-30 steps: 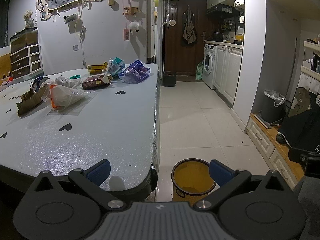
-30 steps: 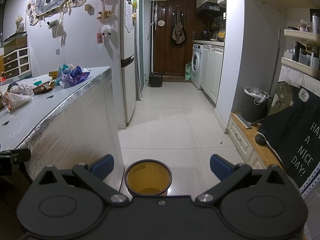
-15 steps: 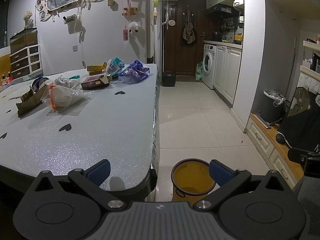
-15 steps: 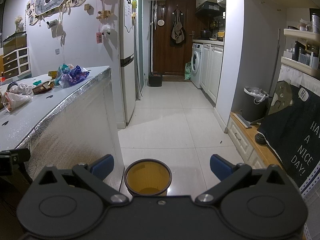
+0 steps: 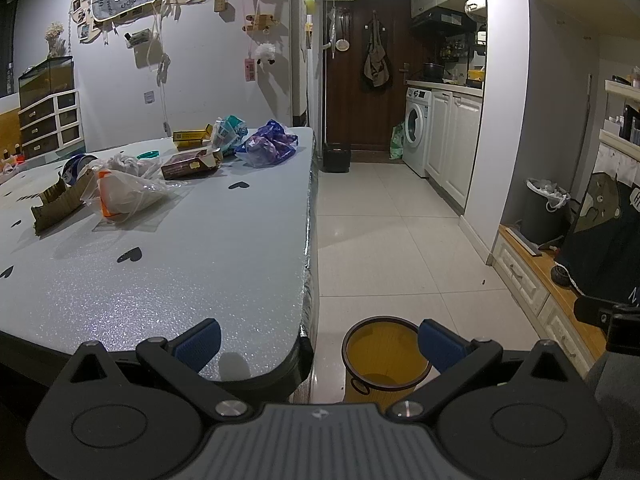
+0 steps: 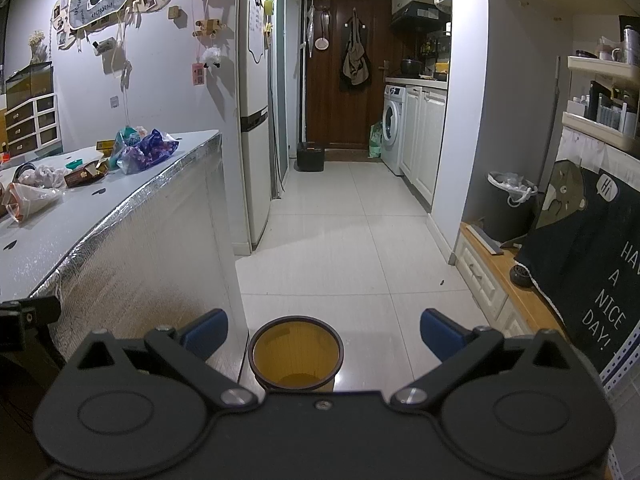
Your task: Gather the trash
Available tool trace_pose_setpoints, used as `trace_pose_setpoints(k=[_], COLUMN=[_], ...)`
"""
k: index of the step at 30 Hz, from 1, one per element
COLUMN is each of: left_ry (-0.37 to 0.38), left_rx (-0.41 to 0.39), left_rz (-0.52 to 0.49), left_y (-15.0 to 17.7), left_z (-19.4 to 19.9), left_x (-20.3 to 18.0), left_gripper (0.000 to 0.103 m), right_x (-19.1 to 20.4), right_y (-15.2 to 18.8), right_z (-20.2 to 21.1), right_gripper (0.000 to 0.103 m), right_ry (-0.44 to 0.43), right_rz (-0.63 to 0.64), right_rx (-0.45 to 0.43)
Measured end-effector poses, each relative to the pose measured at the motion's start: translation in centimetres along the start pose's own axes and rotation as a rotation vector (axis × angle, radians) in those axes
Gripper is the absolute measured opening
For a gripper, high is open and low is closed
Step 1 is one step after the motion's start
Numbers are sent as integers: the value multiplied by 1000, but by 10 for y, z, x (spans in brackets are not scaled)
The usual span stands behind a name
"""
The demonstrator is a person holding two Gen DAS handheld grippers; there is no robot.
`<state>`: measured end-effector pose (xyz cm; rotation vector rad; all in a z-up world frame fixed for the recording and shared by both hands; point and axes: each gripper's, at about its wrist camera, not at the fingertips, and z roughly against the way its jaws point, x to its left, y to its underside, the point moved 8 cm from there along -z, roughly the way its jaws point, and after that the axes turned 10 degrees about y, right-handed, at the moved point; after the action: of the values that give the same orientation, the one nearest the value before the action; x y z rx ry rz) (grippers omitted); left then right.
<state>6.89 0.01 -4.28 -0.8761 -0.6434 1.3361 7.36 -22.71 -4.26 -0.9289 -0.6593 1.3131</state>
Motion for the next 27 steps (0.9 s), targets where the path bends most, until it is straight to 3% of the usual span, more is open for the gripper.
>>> trace_pose_setpoints(k=[27], left_ry=[-1], left_rx=[0], left_rz=[-1], left_y=[-1], left_z=[1], left_x=[1], left_gripper=[103], right_x=[0], right_y=[1], right_z=[1], right_gripper=[103], right_ry=[0], right_rz=[1], right_rx=[4])
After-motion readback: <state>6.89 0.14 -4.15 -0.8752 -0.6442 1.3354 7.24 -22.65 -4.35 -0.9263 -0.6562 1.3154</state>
